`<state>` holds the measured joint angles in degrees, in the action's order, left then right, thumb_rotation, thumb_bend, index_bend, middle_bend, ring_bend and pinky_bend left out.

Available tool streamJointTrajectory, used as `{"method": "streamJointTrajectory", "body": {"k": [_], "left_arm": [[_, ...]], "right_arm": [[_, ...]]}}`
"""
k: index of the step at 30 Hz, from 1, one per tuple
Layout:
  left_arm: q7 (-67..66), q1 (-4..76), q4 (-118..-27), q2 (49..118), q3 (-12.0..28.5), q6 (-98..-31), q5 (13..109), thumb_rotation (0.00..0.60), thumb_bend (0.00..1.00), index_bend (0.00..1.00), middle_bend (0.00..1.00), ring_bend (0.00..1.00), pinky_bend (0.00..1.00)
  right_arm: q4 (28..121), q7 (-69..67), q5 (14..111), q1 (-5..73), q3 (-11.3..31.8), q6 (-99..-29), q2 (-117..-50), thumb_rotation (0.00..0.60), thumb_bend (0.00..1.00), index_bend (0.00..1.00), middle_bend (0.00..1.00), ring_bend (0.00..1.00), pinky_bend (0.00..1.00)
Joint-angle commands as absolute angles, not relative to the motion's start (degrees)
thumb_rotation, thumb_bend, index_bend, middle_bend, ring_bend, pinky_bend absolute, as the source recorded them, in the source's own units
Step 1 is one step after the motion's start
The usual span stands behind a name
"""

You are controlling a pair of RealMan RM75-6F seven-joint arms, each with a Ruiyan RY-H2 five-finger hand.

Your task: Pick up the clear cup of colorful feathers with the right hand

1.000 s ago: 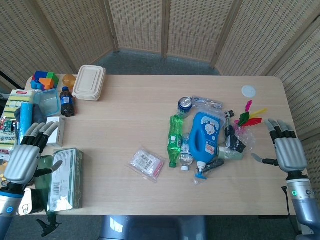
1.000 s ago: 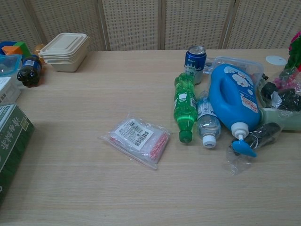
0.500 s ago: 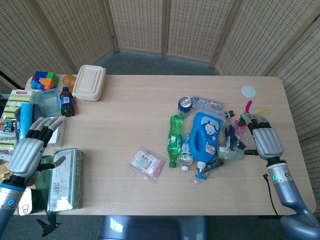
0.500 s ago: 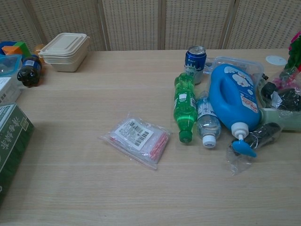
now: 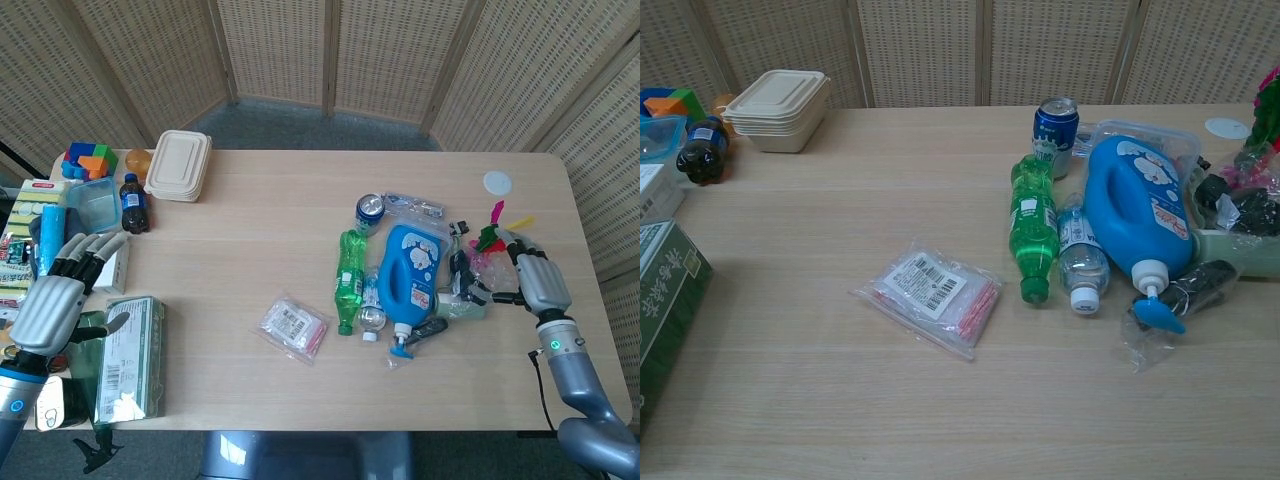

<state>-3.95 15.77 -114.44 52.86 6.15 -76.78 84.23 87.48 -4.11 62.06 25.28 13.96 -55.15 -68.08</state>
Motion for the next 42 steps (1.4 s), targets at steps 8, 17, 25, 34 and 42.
{"method": "streamJointTrajectory", "body": {"k": [8,17,25,34,42], "left_arm": [[-3.9,15.8,-114.4,52.7,5.9,-76.7,84.3,0.6,0.26,0.0,0.0,0.0,0.0],[-4.2,15.8,-114.7,52.5,5.8,-76.8,84.6,0.6,0.26,0.0,0.0,0.0,0.0],[-4.7,15.8,-115.3,51.9,5.8,-77.0,84.9,0.6,0.26,0.0,0.0,0.0,0.0],[-5.5,15.4,-116.3,51.2,5.5,-77.4,85.3,0.6,0.26,0.0,0.0,0.0,0.0],[-5.8,15.3,-116.6,51.1,5.2,-77.3,85.4,0.6,0.26,0.0,0.0,0.0,0.0]], "right_arm": [[82.8,-14.5,63.3,24.9,15.9,-55.1,-69.9,0.35,0.11,0.0,0.0,0.0,0.0],[75.3,-22.3,61.6,25.1,18.8,-55.7,-73.8,0.35,0.1,0.0,0.0,0.0,0.0],[66.4,-27.1,60.7,26.9,19.4,-50.8,-77.3,0.347,0.11,0.0,0.0,0.0,0.0],[59.1,-30.9,61.1,28.2,19.3,-47.4,-81.6,0.347,0.11,0.0,0.0,0.0,0.0],[55.5,-32.5,62.3,28.4,18.5,-46.0,-83.9,0.348,0.11,0.0,0.0,0.0,0.0]]}}
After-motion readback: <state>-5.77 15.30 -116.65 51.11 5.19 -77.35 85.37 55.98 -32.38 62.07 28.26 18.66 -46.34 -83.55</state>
